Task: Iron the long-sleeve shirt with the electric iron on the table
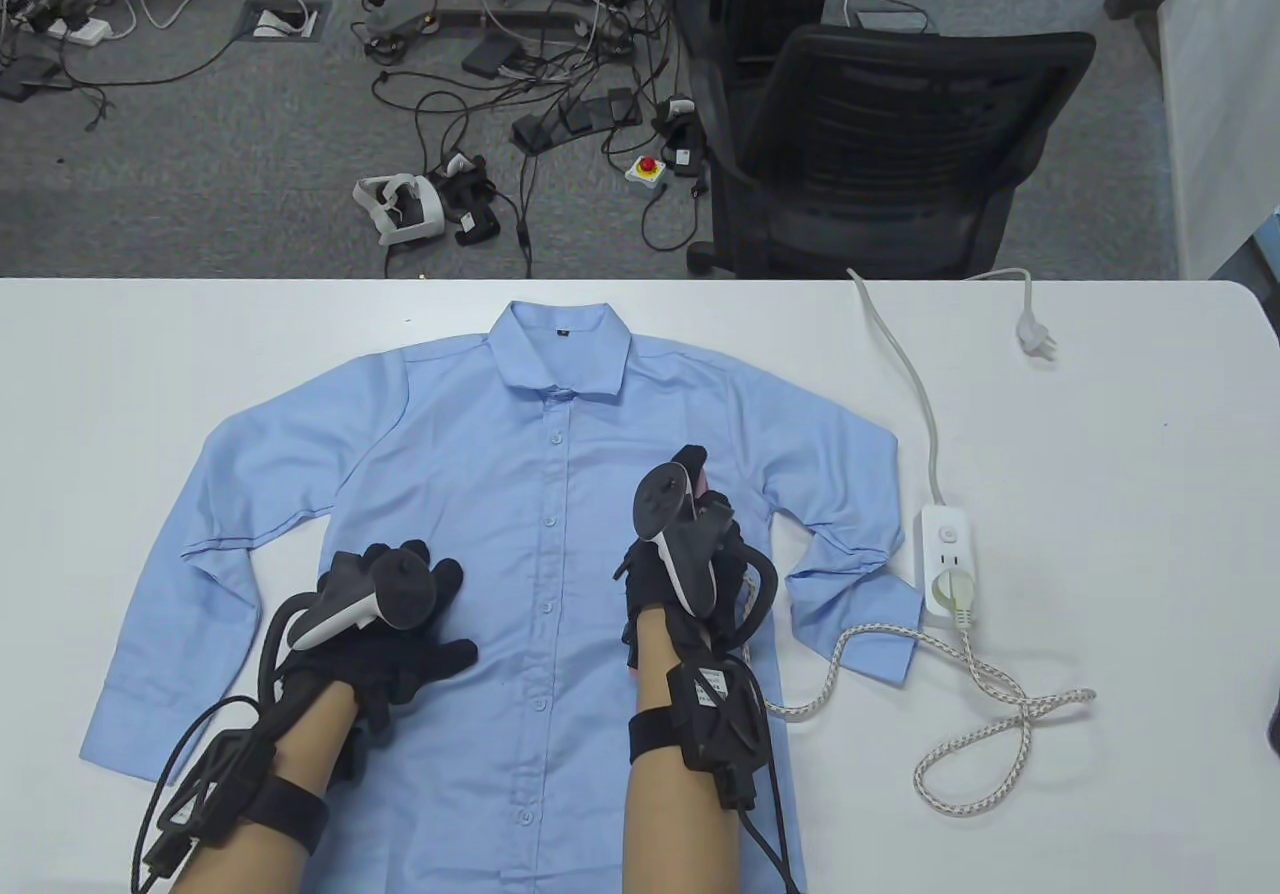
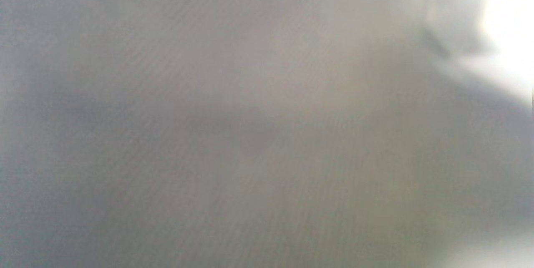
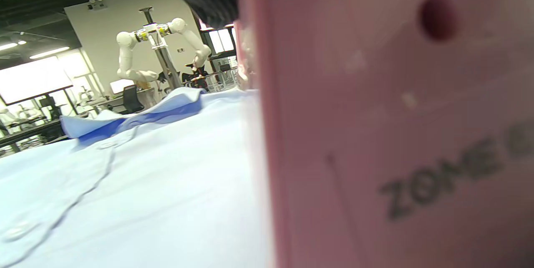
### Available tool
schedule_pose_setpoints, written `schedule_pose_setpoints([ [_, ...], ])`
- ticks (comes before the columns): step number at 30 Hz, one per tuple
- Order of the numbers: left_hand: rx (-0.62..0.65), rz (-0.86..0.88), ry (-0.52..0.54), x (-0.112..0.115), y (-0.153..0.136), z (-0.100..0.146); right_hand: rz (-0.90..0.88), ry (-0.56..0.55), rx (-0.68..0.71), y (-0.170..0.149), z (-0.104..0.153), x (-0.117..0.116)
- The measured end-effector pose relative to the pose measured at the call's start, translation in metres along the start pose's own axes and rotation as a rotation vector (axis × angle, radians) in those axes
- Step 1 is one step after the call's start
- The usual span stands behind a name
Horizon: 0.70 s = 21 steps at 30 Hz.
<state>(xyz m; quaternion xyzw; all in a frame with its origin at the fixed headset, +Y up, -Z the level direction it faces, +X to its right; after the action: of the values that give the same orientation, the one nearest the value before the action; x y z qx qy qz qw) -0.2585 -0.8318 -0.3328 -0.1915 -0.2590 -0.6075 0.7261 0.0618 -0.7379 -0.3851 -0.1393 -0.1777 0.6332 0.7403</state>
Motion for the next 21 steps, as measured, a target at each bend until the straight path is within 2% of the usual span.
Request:
schedule_pose_setpoints([
  [9, -0.003, 0.014, -0.015, 0.000, -0.002, 0.000, 0.045, -0.022, -0.050, -0.033, -0.011, 0.007],
  [16, 0.007, 0.057, -0.011, 0.000, -0.004, 0.000, 0.070, -0.045, -0.046, -0.032, -0.010, 0.008],
  [21, 0.001, 0.040, -0.018, -0.001, -0.004, -0.001, -0.011, -0.030, -0.021, -0.035, -0.009, 0.010],
])
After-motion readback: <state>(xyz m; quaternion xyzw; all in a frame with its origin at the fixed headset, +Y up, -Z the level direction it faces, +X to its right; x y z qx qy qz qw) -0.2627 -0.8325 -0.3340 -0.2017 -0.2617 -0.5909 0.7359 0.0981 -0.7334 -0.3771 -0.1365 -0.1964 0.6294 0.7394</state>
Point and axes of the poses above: the tracker on the back of each hand, its own y axis roughly to the thumb side, its own z axis roughly from the fingertips to the wrist, x = y × z, the point moved 5 cm from there along -z, roughly from the wrist to the fingertips, and after that the axes turned 5 degrees about z, right-handed, at the moved point
